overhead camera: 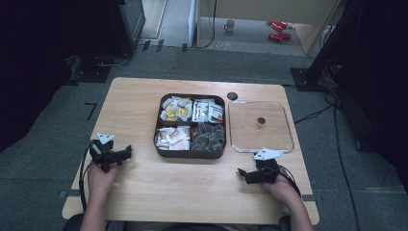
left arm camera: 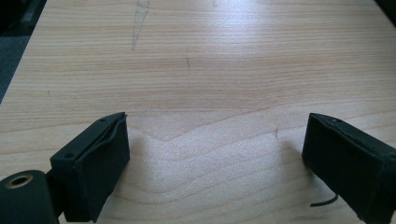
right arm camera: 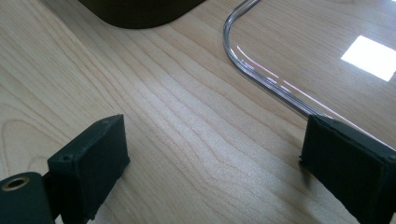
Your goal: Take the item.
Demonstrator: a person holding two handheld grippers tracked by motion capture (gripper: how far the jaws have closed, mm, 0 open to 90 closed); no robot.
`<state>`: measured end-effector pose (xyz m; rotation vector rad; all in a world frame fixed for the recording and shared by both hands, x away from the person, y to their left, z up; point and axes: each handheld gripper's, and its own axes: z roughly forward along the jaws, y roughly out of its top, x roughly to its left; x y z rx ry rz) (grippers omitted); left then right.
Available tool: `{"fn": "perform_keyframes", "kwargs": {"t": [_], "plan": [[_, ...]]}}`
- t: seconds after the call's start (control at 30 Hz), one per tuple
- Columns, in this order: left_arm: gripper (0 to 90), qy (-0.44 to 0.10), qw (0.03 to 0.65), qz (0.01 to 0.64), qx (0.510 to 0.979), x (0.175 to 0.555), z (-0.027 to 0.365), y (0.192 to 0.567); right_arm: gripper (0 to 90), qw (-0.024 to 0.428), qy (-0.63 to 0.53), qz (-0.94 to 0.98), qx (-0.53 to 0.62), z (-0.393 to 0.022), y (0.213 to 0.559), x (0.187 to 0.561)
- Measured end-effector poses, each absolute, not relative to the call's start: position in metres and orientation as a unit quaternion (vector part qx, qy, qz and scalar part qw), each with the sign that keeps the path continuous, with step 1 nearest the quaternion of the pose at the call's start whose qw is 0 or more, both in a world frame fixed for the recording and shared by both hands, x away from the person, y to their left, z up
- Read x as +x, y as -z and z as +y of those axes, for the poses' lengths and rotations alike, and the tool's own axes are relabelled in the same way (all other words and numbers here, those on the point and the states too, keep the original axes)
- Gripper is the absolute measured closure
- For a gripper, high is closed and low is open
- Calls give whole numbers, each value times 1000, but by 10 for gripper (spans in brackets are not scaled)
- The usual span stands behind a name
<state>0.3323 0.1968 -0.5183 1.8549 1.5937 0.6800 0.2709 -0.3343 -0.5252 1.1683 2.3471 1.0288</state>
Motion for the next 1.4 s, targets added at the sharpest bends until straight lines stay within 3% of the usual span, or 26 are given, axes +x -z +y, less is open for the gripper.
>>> {"fn": "perform_keyframes", "kwargs": {"t": [1.27,1.4], "plan": [[77,-251,292,597,704,334,195,517,72,162,-360,823,408,-334,525,269],[144,-243,293,586,715,333,192,514,72,162,-360,823,408,-334,525,269]]}}
